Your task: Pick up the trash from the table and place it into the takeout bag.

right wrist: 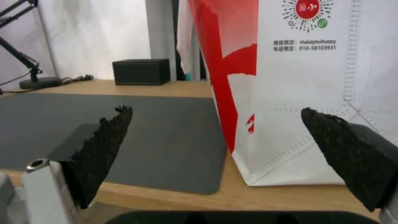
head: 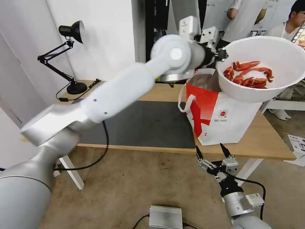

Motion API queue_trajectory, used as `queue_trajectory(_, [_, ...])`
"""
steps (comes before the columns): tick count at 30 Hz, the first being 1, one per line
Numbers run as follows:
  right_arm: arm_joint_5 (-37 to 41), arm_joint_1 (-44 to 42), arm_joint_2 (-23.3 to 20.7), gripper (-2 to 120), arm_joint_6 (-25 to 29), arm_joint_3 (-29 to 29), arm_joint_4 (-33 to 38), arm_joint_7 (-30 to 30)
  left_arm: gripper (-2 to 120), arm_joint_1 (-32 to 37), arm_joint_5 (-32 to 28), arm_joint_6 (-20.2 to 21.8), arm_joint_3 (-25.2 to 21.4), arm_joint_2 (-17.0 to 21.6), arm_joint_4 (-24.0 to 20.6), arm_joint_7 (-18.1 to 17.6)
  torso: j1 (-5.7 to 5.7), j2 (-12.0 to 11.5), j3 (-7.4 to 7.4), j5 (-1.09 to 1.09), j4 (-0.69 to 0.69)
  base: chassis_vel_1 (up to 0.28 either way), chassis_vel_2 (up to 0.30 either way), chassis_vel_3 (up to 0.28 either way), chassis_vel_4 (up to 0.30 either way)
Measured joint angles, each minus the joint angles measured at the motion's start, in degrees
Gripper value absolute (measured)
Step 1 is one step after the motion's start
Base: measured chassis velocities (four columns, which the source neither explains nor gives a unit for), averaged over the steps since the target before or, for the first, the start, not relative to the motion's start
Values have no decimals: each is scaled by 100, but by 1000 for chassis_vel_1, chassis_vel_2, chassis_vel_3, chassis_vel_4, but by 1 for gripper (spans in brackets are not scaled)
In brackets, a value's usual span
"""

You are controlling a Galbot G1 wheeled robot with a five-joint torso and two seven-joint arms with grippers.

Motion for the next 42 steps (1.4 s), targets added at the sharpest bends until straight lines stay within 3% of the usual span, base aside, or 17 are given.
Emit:
queue_trajectory(3, [0,0,0,100,0,0,0,0,0,-12,187,-108,-95,-432,437,-292,0,0,0,0,0,0,0,0,0])
queue_trajectory(7, [0,0,0,100,0,1,0,0,0,-16,355,-263,-113,-700,758,-522,0,0,0,0,-1,0,0,0,0])
queue_trajectory(15, [0,0,0,100,0,0,0,0,0,-85,405,-601,128,-719,1029,-918,0,0,0,-1,2,0,0,0,0])
queue_trajectory(30, [0,0,0,100,0,0,0,0,0,-58,324,-1073,356,-701,1106,-1681,0,0,0,-1,1,0,0,0,0])
queue_trajectory(37, [0,0,0,100,0,0,0,0,0,-119,162,-1143,215,-694,1057,-1691,0,0,0,-2,1,0,0,0,0])
queue_trajectory(42, [0,0,0,100,0,0,0,0,0,-33,215,-1130,354,-687,960,-1690,0,0,0,-1,1,0,0,0,0])
